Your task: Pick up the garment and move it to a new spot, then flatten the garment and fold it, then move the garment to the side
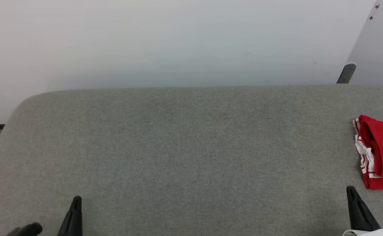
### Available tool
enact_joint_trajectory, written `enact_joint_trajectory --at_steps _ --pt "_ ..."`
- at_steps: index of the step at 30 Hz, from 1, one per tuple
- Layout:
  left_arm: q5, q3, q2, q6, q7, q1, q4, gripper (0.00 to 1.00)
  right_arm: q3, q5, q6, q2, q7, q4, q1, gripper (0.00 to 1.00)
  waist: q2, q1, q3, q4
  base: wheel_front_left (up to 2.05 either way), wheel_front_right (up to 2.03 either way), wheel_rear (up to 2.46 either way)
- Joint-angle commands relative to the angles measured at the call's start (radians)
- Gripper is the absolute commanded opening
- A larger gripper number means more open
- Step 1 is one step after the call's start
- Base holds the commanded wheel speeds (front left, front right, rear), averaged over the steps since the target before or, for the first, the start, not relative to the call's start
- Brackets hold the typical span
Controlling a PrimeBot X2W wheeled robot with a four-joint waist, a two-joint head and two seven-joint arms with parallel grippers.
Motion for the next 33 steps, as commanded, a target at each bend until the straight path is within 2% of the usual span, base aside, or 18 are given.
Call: enact_joint_trajectory --at_steps 1,33 --pt "-0.034 0.010 0.004 0.000 0.008 -0.027 -0.010 0.00 -0.007 0.043 0.000 -0.002 0.009 -0.011 -0.030 0.00 0.0000 0.0000 0.000 0.000 0.00 0.00 0.00" --pt "-0.423 0.035 -0.064 -0.001 0.132 -0.105 0.017 0.00 -0.027 0.529 0.000 0.039 0.121 0.025 -0.098 0.00 0.0000 0.0000 0.005 -0.007 0.00 0.00 0.00"
